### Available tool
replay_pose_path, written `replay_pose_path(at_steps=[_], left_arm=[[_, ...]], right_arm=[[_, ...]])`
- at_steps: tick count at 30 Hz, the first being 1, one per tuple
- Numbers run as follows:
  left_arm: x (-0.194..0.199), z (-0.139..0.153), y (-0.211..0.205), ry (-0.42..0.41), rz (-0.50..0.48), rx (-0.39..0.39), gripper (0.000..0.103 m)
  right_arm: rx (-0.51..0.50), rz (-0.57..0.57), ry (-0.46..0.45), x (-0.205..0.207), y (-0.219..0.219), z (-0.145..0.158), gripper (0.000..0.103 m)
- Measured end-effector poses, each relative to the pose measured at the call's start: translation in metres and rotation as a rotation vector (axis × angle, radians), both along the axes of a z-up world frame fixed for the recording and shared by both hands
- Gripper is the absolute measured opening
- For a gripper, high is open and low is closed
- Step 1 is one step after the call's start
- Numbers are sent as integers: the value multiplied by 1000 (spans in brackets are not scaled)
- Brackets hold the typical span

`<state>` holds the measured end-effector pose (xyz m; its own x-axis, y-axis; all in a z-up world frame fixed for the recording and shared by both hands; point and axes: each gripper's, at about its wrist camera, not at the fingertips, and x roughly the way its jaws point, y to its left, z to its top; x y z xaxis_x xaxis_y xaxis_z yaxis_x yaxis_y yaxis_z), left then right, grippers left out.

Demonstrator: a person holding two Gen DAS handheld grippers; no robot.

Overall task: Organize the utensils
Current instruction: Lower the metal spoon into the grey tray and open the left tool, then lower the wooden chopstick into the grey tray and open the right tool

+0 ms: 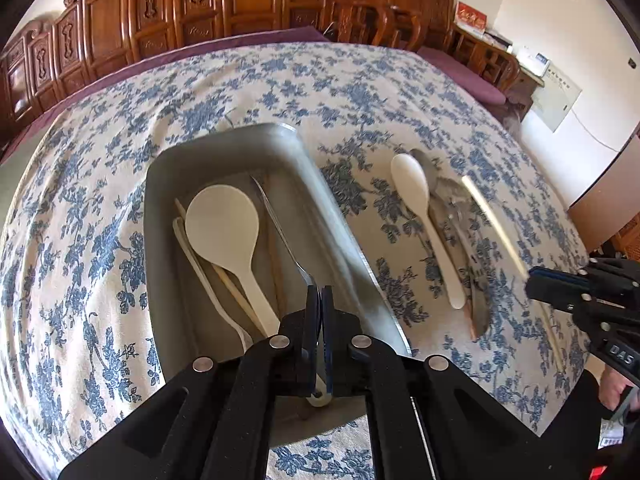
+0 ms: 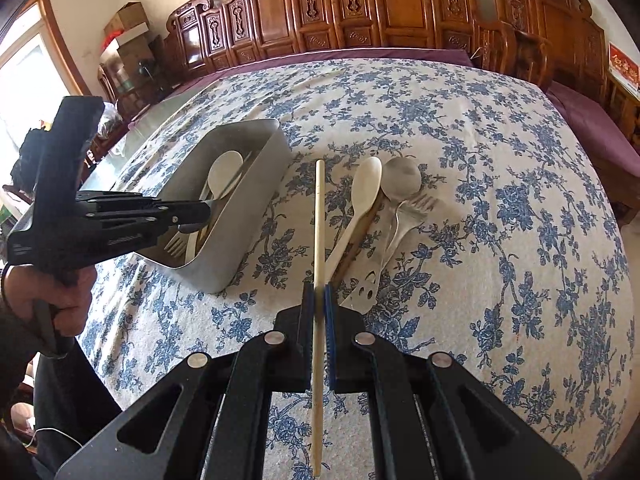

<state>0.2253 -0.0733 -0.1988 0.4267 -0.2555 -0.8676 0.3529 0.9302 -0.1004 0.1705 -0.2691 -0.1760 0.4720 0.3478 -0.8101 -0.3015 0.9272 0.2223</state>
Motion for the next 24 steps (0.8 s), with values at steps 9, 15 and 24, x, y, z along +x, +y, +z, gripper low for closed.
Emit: replay_pose_path(at_steps=[9,15,24], left_arm=[[-2,8,4,-13,9,18,2],[-20,32,24,-74,41,14,17],[-44,61,70,-141,97,13,21]], right_arm=[[-5,5,-13,-1,7,7,6],[7,16,-32,5,21,19,6],[16,69,-55,29,68,37,6]])
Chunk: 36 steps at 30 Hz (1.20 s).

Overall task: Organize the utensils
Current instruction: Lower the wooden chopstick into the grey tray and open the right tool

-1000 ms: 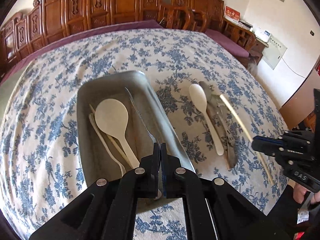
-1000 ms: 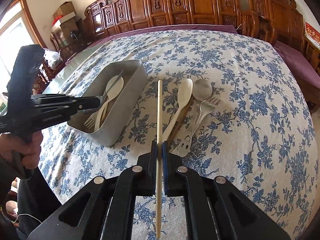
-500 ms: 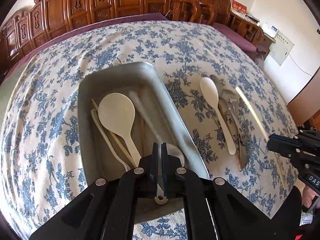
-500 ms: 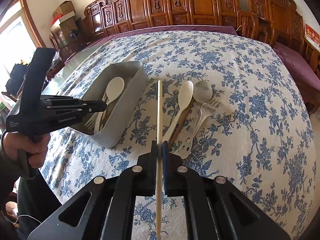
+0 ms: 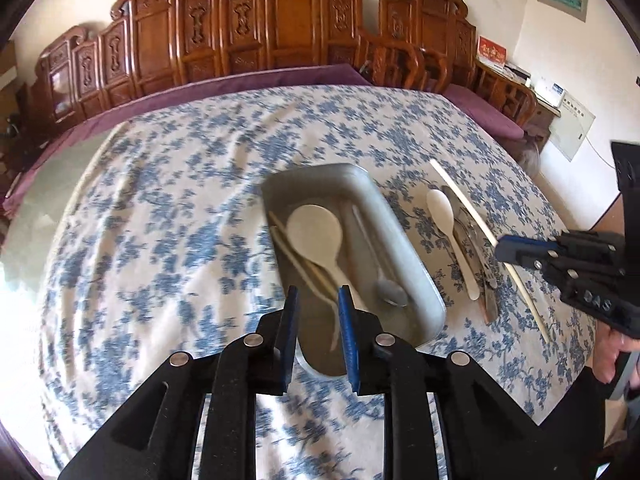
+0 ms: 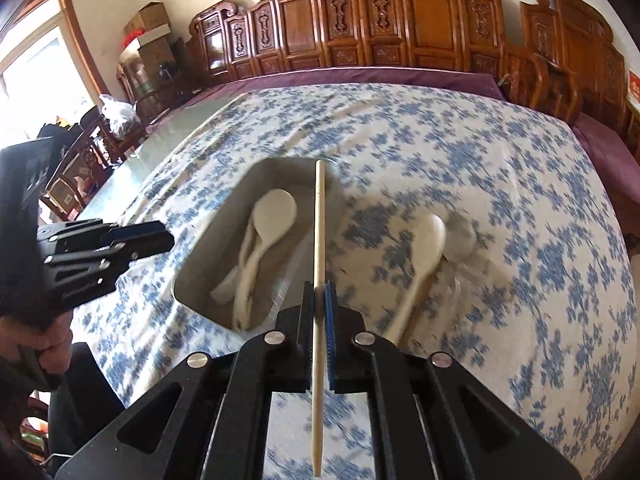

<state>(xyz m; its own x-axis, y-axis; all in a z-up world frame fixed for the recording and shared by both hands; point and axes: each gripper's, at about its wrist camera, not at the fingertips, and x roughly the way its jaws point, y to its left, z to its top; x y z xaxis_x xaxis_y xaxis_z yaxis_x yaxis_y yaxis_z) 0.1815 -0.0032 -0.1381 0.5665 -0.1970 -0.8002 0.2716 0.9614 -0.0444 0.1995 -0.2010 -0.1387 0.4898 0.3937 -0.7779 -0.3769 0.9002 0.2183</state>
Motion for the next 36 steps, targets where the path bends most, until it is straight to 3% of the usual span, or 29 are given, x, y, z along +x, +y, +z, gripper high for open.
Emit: replay_pose_path(at_steps=[9,21,31,36], left_arm=[[-13,19,36,-59,49,-11,38],[-17,23,63,-72,87,-29,38],[-20,24,70,-89,113,-30,38],[-21,25,70,-96,120,-21,38]], right_arm=[[-13,33,-3,39,54,3,6],[-31,-45,19,81,83,-26,6],[-18,-77,25,81,82,-41,6],[-61,-51,23,75,91,-47,6]])
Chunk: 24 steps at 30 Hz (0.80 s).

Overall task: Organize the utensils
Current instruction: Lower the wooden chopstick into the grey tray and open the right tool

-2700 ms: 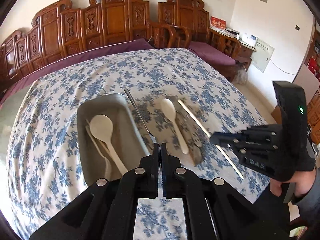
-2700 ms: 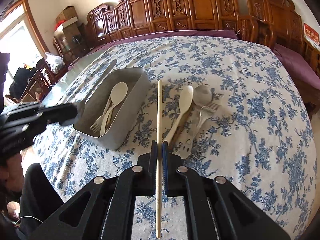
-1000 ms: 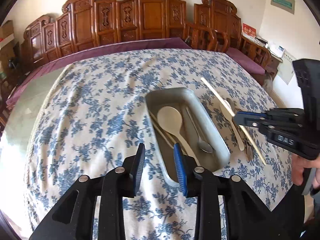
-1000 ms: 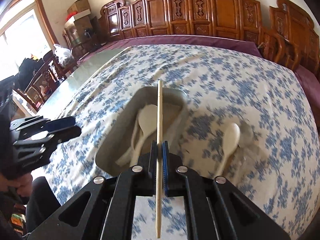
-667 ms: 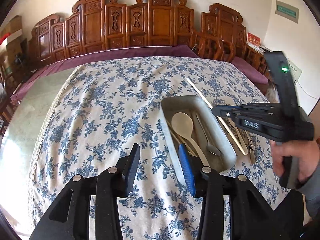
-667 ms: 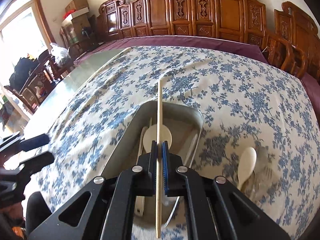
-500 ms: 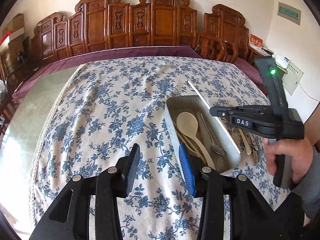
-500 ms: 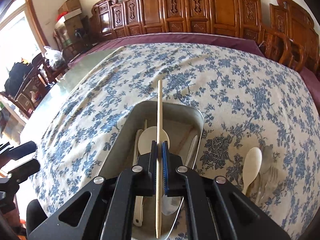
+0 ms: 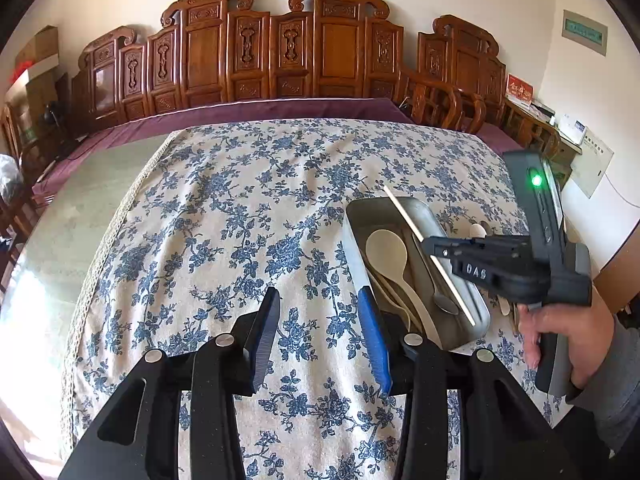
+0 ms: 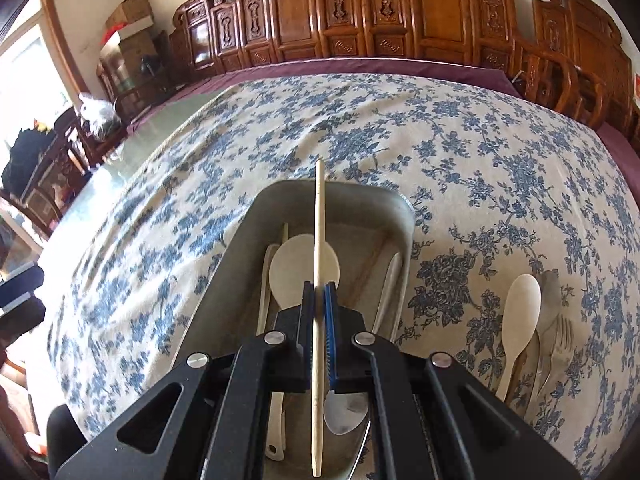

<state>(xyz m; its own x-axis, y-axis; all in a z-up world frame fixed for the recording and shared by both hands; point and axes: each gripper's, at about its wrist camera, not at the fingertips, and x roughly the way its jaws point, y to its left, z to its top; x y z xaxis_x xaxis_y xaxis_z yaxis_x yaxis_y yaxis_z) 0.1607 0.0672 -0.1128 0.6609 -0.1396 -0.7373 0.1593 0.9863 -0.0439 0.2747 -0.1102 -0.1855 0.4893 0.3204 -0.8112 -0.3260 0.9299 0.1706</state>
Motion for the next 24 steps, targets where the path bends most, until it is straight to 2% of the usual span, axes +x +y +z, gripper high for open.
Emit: replay_pose_path(at_steps=[4,12,15,18,22,24], left_arm=[[0,0,-1,3,3,-3,38],[-1,0,-8,2,-7,2,39],[-3,1,-13,0,-12,1,40],[-7,4,-21,-10,-20,6,46],[-12,9,-34,-23,-35,-2,49],[-16,11,-42,-30,-44,-1,53]], right_arm=[[-29,-19,17,1,-1,-6,6],[-3,-9,20,-3,-10,-2,7],[23,-3,-6,-12,-21,9,7],[61,-16,-26,-24,-40,25,7],[61,-27,-65,-48,-67,44,7],[56,-39,-79,-60,-82,50,14]])
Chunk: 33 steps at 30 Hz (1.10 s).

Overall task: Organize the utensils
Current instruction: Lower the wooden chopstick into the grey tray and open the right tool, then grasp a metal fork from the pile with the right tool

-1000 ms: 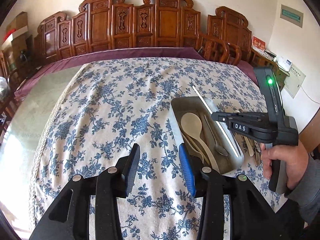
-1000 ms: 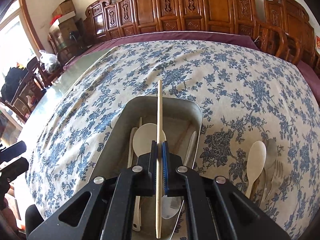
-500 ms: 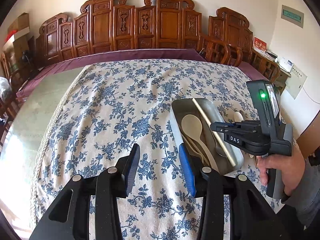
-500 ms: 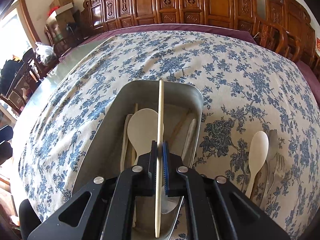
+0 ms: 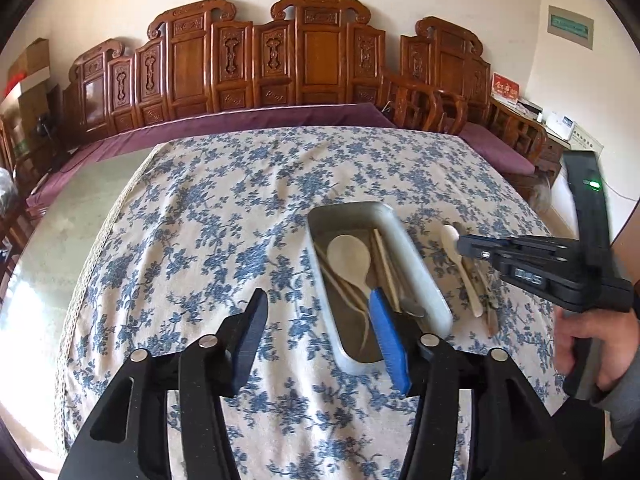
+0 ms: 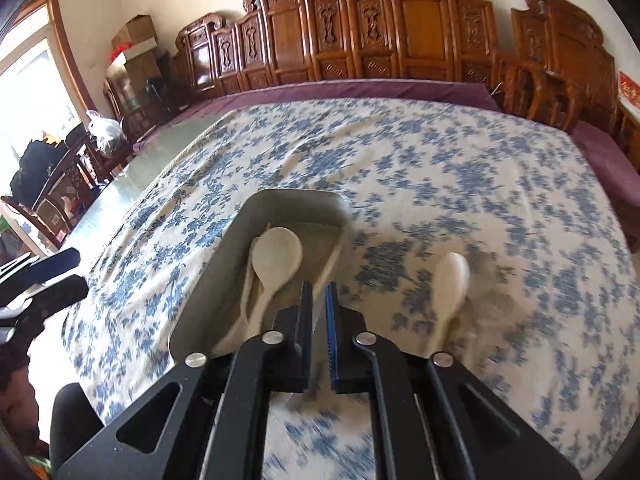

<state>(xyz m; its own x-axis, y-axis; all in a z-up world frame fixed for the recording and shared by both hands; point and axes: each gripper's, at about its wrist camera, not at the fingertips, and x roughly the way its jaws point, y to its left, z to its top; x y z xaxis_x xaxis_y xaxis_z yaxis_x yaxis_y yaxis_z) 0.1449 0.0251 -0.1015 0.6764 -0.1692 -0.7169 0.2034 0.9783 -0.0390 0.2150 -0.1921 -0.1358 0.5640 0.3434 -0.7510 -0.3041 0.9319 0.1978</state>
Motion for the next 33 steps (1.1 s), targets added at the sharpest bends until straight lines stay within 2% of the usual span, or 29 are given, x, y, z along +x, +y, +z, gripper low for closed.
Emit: replay_pose_path(at_steps=[2,5,6,7,8,9,11,20,28,33], left_arm=[[-3,1,-7,0,-6,-3,56],[-8,2,-18,-12,-6,-1,68],[-10,2,-21,-14,-7,-4,68],[-11,1,-23,-12,-9,-6,68],[-12,0,-28,-7,-11,-8,74],[-13,0,-31,-6,-13,-9,82],[-17,-1,-38,-15,-24,-15,85],[-18,-8,-70,-10,-74,-9,96],[-12,-17,-90,10,-135,-7,96],[-8,-19,-101,1,-170,3,96]], right_arm=[[-7,-15,-12,-15,-18,5,22],[-21,-37,-25,-33,-42,9,28],[-26,-46,-30,-39,-49,11,30],[-30,-57,-35,-46,-58,12,37],[-35,-67,-40,-51,-65,13,45],[-38,-75,-44,-55,-70,13,49],[-48,-94,-47,-64,-82,13,57],[-59,-116,-4,-78,-109,-5,58],[-54,-86,31,-68,-113,-31,58],[-64,-78,65,-51,-111,-50,50]])
